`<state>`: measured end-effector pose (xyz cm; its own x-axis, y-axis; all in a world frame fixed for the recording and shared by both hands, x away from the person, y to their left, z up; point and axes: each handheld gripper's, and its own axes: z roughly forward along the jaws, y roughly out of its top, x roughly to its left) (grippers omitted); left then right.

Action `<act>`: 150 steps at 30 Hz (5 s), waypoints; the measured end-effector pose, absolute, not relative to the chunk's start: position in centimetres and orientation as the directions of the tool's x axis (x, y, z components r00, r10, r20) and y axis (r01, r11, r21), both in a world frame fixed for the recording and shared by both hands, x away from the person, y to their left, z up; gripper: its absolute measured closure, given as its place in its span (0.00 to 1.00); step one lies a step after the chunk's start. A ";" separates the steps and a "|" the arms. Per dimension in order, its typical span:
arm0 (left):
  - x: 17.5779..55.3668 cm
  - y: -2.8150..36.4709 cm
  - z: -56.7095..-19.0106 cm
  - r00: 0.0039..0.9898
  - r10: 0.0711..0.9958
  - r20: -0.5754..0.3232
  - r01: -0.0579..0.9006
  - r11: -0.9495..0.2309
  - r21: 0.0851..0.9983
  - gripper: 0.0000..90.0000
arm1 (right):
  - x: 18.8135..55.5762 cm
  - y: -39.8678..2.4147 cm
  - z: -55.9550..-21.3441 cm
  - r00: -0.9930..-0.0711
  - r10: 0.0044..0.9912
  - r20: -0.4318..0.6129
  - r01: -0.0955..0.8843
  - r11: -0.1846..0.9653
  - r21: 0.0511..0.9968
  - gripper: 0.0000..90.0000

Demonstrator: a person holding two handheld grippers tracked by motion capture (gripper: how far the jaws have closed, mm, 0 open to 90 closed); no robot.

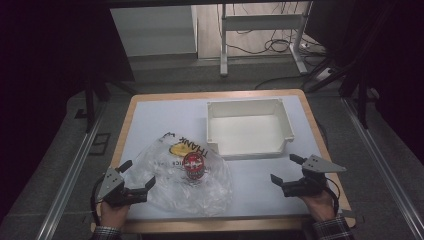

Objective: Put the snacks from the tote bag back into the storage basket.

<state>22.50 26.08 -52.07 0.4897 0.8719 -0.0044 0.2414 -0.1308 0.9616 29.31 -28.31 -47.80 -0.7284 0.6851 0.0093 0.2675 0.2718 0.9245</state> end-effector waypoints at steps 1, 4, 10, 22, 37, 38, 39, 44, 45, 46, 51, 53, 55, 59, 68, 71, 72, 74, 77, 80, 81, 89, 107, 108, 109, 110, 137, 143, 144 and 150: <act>22.5 26.1 -52.1 0.489 0.872 -0.002 0.243 -0.134 0.961 0.00 | 29.6 -28.5 -47.9 -0.727 0.687 0.012 0.267 0.267 0.926 0.00; 22.5 26.1 -52.1 0.486 0.874 0.007 0.247 -0.145 0.958 0.00 | 30.6 -28.8 -48.5 -0.767 0.638 0.070 0.291 0.249 0.924 0.00; 22.6 26.0 -52.1 0.484 0.875 0.005 0.250 -0.144 0.957 0.00 | 30.7 -29.0 -48.6 -0.776 0.623 0.102 0.304 0.228 0.925 0.00; 22.6 26.0 -52.1 0.479 0.878 0.018 0.255 -0.159 0.954 0.00 | 30.6 -28.9 -48.7 -0.777 0.622 0.098 0.304 0.235 0.923 0.00; 22.6 25.9 -52.1 0.478 0.878 0.023 0.256 -0.164 0.953 0.00 | 30.5 -28.4 -48.7 -0.784 0.615 0.084 0.290 0.242 0.926 0.00; 22.6 25.8 -52.1 0.478 0.878 0.023 0.256 -0.164 0.953 0.00 | 30.5 -28.3 -48.6 -0.785 0.614 0.081 0.289 0.247 0.925 0.00; 22.6 25.9 -52.1 0.477 0.878 0.023 0.256 -0.164 0.953 0.00 | 30.5 -28.3 -48.6 -0.787 0.613 0.078 0.287 0.251 0.924 0.00; 22.6 25.9 -52.1 0.474 0.880 0.022 0.254 -0.161 0.954 0.00 | 30.4 -28.1 -48.6 -0.789 0.611 0.066 0.278 0.259 0.925 0.00; 22.6 25.9 -52.1 0.474 0.880 0.022 0.254 -0.161 0.954 0.00 | 30.4 -28.0 -48.5 -0.790 0.610 0.065 0.276 0.259 0.925 0.00; 22.6 25.9 -52.1 0.473 0.881 0.021 0.254 -0.159 0.954 0.00 | 30.4 -28.0 -48.5 -0.790 0.610 0.065 0.276 0.259 0.925 0.00; 22.6 25.8 -52.1 0.475 0.880 0.017 0.253 -0.155 0.955 0.00 | 30.2 -27.6 -48.4 -0.797 0.603 0.041 0.252 0.270 0.929 0.00; 22.6 25.8 -52.1 0.475 0.880 0.017 0.253 -0.155 0.955 0.00 | 30.3 -27.5 -48.3 -0.797 0.603 0.037 0.248 0.271 0.930 0.00; 22.6 25.8 -52.1 0.475 0.880 0.016 0.253 -0.154 0.955 0.00 | 30.3 -27.3 -48.3 -0.798 0.601 0.038 0.247 0.269 0.931 0.00; 22.7 25.7 -52.2 0.475 0.880 0.018 0.254 -0.156 0.955 0.00 | 30.3 -27.1 -48.1 -0.800 0.599 0.023 0.236 0.279 0.931 0.00; 22.7 25.6 -52.2 0.476 0.879 0.023 0.252 -0.161 0.954 0.00 | 30.5 -26.6 -47.8 -0.802 0.597 0.016 0.236 0.292 0.927 0.00; 22.7 25.6 -52.2 0.475 0.880 0.025 0.250 -0.162 0.955 0.00 | 30.6 -26.4 -47.7 -0.805 0.593 0.016 0.237 0.297 0.925 0.00; 22.7 25.6 -52.2 0.475 0.880 0.025 0.250 -0.162 0.955 0.00 | 30.6 -26.4 -47.7 -0.805 0.593 0.016 0.237 0.297 0.925 0.00; 22.7 25.6 -52.2 0.475 0.880 0.027 0.248 -0.164 0.955 0.00 | 30.7 -26.2 -47.7 -0.808 0.589 0.015 0.240 0.304 0.922 0.00; 22.6 25.5 -52.2 0.475 0.880 0.030 0.245 -0.165 0.955 0.00 | 30.8 -25.9 -47.8 -0.810 0.586 0.020 0.245 0.309 0.919 0.00; 22.6 25.5 -52.1 0.476 0.879 0.030 0.244 -0.165 0.956 0.00 | 30.9 -25.7 -47.8 -0.818 0.575 0.029 0.252 0.312 0.916 0.00; 22.6 25.5 -52.2 0.477 0.879 0.030 0.244 -0.165 0.956 0.00 | 31.0 -25.6 -47.8 -0.821 0.571 0.030 0.252 0.315 0.915 0.00; 22.6 25.4 -52.1 0.478 0.878 0.034 0.241 -0.168 0.956 0.00 | 31.1 -24.9 -47.5 -0.837 0.546 0.033 0.247 0.324 0.913 0.00; 22.6 25.4 -52.2 0.478 0.878 0.037 0.242 -0.172 0.955 0.00 | 31.7 -23.9 -47.3 -0.855 0.515 0.058 0.271 0.348 0.898 0.00; 22.6 25.4 -52.2 0.478 0.878 0.037 0.242 -0.173 0.955 0.00 | 31.7 -23.8 -47.3 -0.856 0.514 0.063 0.272 0.344 0.899 0.00; 22.6 25.4 -52.2 0.478 0.878 0.037 0.242 -0.173 0.955 0.00 | 31.7 -23.8 -47.3 -0.856 0.513 0.062 0.271 0.344 0.899 0.00; 22.6 25.4 -52.2 0.478 0.878 0.037 0.242 -0.173 0.955 0.00 | 31.7 -23.8 -47.3 -0.856 0.513 0.062 0.271 0.344 0.899 0.00; 22.7 25.4 -52.2 0.478 0.878 0.038 0.246 -0.175 0.953 0.00 | 32.4 -21.4 -47.1 -0.883 0.465 0.065 0.264 0.376 0.888 0.00; 22.7 25.4 -52.2 0.476 0.878 0.038 0.245 -0.174 0.954 0.00 | 32.6 -20.9 -47.1 -0.887 0.457 0.067 0.264 0.381 0.886 0.00; 22.7 25.4 -52.2 0.476 0.879 0.037 0.245 -0.172 0.954 0.00 | 32.6 -20.9 -47.0 -0.888 0.456 0.066 0.264 0.386 0.884 0.00; 22.6 25.4 -52.2 0.475 0.879 0.036 0.243 -0.171 0.955 0.00 | 32.7 -20.4 -46.9 -0.892 0.449 0.055 0.254 0.397 0.882 0.00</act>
<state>22.63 25.39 -52.16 0.4755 0.8790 0.0362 0.2429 -0.1707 0.9549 32.74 -20.36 -46.90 -0.8920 0.4486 0.0554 0.2544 0.3969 0.8819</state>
